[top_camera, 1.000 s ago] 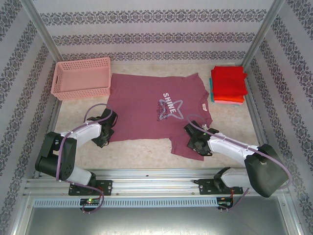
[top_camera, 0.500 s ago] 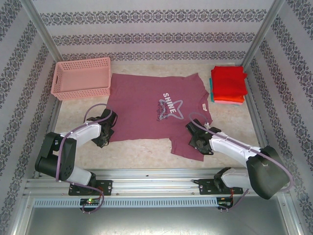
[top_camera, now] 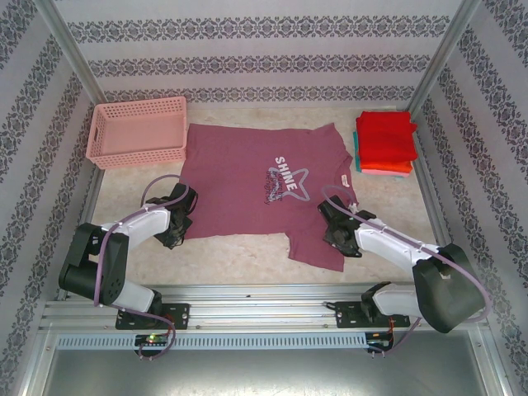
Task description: Fold and stack the t-shirts
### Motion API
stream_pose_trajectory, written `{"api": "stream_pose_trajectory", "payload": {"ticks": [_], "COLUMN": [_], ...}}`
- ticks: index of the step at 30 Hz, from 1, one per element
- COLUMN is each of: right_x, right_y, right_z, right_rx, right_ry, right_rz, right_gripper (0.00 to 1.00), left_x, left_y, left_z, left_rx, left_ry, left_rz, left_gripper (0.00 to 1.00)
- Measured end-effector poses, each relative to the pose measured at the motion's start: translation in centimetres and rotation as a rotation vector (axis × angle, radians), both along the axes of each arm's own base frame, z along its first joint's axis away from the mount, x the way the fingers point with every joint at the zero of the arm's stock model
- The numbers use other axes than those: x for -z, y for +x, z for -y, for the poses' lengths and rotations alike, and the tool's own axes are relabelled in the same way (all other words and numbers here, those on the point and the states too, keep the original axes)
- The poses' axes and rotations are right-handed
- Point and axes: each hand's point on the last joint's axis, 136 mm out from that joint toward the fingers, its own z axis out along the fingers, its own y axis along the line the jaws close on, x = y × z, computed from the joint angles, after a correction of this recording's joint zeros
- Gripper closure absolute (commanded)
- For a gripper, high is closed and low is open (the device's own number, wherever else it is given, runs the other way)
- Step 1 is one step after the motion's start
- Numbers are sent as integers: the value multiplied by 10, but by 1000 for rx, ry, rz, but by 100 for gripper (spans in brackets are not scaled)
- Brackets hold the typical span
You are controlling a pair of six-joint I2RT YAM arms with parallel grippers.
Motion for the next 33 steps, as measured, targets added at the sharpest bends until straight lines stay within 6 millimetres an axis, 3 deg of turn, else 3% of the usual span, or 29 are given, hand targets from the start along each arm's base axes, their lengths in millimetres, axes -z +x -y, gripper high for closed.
{"api": "stream_pose_trajectory", "payload": {"ticks": [6, 8, 12, 13, 23, 33], "right_x": [0, 0, -1, -2, 2, 10], "right_y": [3, 4, 3, 3, -11, -7], "right_z": [4, 3, 1, 0, -5, -9], "right_rx": [1, -1, -2, -1, 6, 1], "right_ry": [-5, -1, 12, 20, 62, 41], "right_rz": [4, 5, 8, 13, 8, -34], "right_gripper": [80, 82, 60, 60, 66, 63], "left_x": [0, 0, 0, 0, 0, 0], "left_y": [0, 0, 0, 0, 0, 0], "left_z": [0, 0, 0, 0, 0, 0], "left_rx": [0, 0, 0, 0, 0, 0], "left_ry": [-1, -2, -5, -6, -6, -8], "left_rz": [4, 7, 10, 11, 11, 16], "left_gripper": [100, 100, 100, 100, 100, 100]}}
